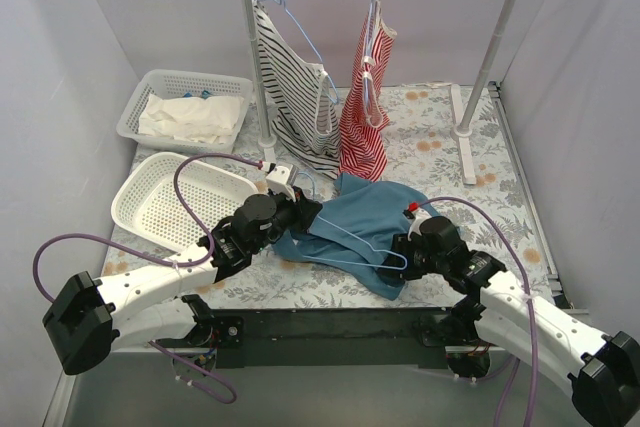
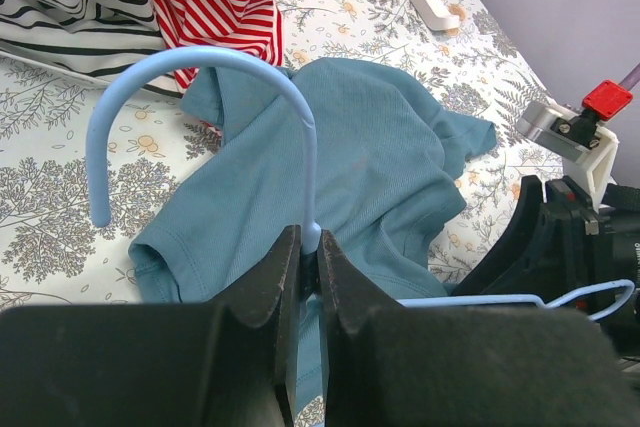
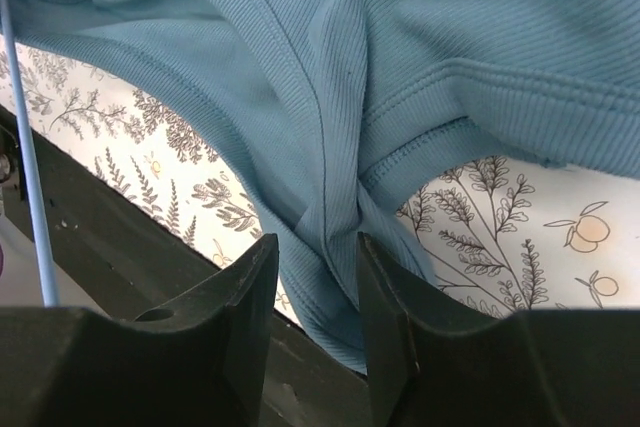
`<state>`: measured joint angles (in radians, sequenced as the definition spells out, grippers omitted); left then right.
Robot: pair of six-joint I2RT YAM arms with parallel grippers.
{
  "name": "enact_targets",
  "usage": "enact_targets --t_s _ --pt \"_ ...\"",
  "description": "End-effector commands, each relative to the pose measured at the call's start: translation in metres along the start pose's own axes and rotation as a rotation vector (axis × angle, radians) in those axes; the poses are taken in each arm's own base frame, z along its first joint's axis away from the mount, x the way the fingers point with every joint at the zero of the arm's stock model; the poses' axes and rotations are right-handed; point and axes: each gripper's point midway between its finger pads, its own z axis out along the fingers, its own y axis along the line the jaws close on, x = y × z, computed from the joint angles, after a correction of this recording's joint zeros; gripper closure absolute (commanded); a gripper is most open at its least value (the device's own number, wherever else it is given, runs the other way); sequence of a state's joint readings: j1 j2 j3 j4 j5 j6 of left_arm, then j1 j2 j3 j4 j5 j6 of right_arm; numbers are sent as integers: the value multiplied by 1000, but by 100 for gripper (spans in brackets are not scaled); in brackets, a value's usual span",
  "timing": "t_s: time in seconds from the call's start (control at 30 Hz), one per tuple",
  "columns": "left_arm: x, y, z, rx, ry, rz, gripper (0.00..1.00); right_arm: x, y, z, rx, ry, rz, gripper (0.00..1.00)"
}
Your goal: Place the tank top on the hanger
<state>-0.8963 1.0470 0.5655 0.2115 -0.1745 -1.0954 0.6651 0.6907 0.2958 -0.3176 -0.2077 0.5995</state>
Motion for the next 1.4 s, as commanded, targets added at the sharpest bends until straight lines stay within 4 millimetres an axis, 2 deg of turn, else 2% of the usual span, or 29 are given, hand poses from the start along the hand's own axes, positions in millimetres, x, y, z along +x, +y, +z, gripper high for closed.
enact_targets --t_s 0.0,0.13,0.33,0.47,0.53,0.77,0.93,1.03,1.1,1.13,1.17,1.37 --pt "-14 -6 -2 20 -46 -4 100 -12 -3 6 15 -52 -27 56" --pt "-13 -7 -2 25 -42 -3 100 -13 -13 7 73 -53 -17 59" --pt "-12 -5 -2 16 -44 -12 100 -11 -19 7 104 -39 -33 71" --pt "-12 -3 -3 7 -49 -17 100 -14 -18 6 109 -46 -41 93" --pt "-13 -3 -4 6 -52 -18 100 -20 -15 2 111 -59 -44 99" --pt "-18 9 -9 -49 -89 -14 100 -55 -17 -32 241 -172 -33 99" --pt "-18 18 -12 -80 -127 -24 100 -73 -9 -54 271 -222 -23 99" --pt "-16 26 -12 -113 -142 -38 100 -74 -11 -60 303 -220 -23 99" --pt "-19 29 -12 -129 -164 -48 100 -79 -8 -67 307 -231 -20 99" --pt "-14 32 -12 -136 -160 -49 100 -82 -6 -70 309 -239 -21 99" --pt "-15 32 -13 -132 -171 -51 100 -89 -3 -76 314 -263 -25 99" --pt "-11 39 -10 -155 -188 -51 100 -100 3 -89 331 -275 -45 99"
